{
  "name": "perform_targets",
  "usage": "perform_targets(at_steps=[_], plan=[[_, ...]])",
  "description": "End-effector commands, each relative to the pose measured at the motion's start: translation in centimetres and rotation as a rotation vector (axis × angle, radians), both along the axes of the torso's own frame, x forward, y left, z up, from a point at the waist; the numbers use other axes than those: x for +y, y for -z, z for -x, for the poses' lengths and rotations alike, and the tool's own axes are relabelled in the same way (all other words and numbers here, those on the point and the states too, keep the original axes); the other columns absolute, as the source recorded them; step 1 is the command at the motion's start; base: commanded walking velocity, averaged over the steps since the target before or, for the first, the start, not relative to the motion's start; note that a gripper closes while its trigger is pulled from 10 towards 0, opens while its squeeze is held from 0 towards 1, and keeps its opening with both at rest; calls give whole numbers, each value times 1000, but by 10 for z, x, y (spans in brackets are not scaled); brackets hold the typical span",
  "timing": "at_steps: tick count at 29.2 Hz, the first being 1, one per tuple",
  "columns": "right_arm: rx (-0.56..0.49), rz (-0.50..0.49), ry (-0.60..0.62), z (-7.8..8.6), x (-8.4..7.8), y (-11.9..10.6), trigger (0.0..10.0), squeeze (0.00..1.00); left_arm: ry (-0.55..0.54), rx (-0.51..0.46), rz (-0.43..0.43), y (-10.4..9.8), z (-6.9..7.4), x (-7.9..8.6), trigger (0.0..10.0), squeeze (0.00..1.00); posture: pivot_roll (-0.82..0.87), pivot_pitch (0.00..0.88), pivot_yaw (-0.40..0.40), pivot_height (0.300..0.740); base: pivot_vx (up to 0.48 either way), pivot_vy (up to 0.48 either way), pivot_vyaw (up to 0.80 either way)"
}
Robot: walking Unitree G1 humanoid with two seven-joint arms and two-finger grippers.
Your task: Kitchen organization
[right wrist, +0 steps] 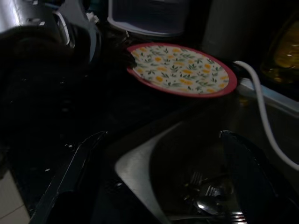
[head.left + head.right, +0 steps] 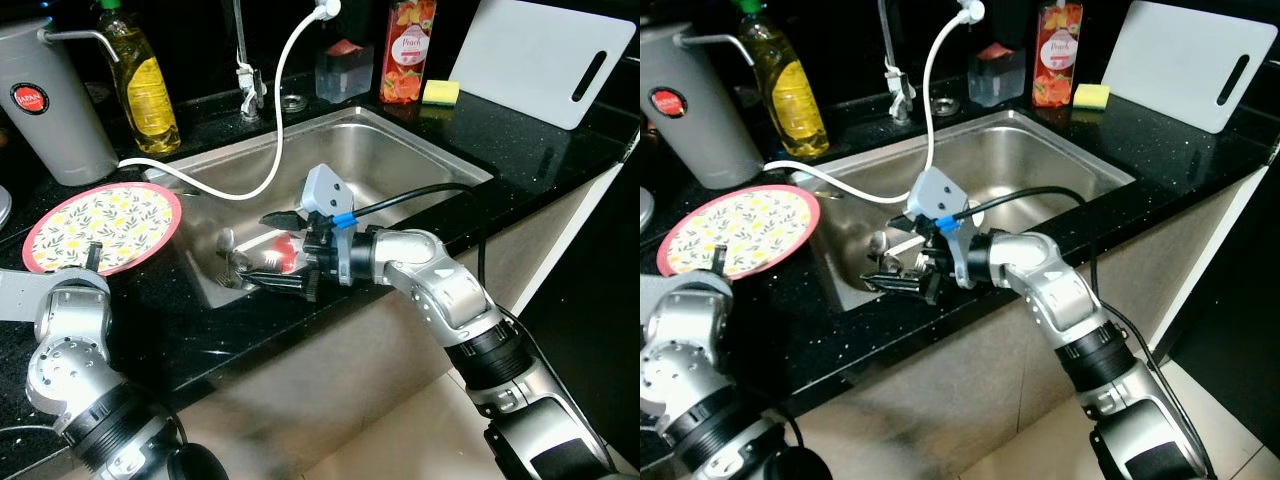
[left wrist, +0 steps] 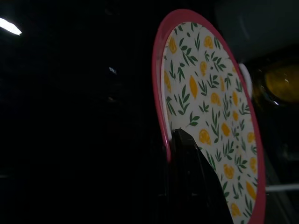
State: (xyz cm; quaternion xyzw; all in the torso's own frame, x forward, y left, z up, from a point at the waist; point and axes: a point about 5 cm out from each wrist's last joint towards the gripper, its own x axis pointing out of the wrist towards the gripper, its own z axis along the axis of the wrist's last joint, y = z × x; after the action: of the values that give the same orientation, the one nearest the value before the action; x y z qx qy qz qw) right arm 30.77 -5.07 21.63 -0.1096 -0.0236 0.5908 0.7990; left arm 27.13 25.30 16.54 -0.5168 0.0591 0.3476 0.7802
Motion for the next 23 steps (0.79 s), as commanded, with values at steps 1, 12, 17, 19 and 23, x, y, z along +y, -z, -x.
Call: perform_targets(at_steps=[1,12,17,19,23], plan=[[-17,-20,-12,2,2,-5,10000,0,161,119,20,28,-10,-18,0,0,67,0,38,740,0,0,0],[-33,-31,78,-8,-4,-11,10000,0,587,-394,-264,-58,-48,-58,10000,0,41,0,41,740,0,0,0],[-25,-17,421,-41,-30,-14,10000,0,751,-355,-332,-62,-83,-82,10000,0,4,0,54,740,0,0,0],[-20,-14,533,-51,-40,-14,10000,0,790,-344,-347,-63,-94,-91,10000,0,-2,0,58,740,0,0,0],[-54,-43,679,-61,-55,-22,10000,0,892,-306,-367,-61,-118,-118,10000,0,-28,0,76,740,0,0,0]])
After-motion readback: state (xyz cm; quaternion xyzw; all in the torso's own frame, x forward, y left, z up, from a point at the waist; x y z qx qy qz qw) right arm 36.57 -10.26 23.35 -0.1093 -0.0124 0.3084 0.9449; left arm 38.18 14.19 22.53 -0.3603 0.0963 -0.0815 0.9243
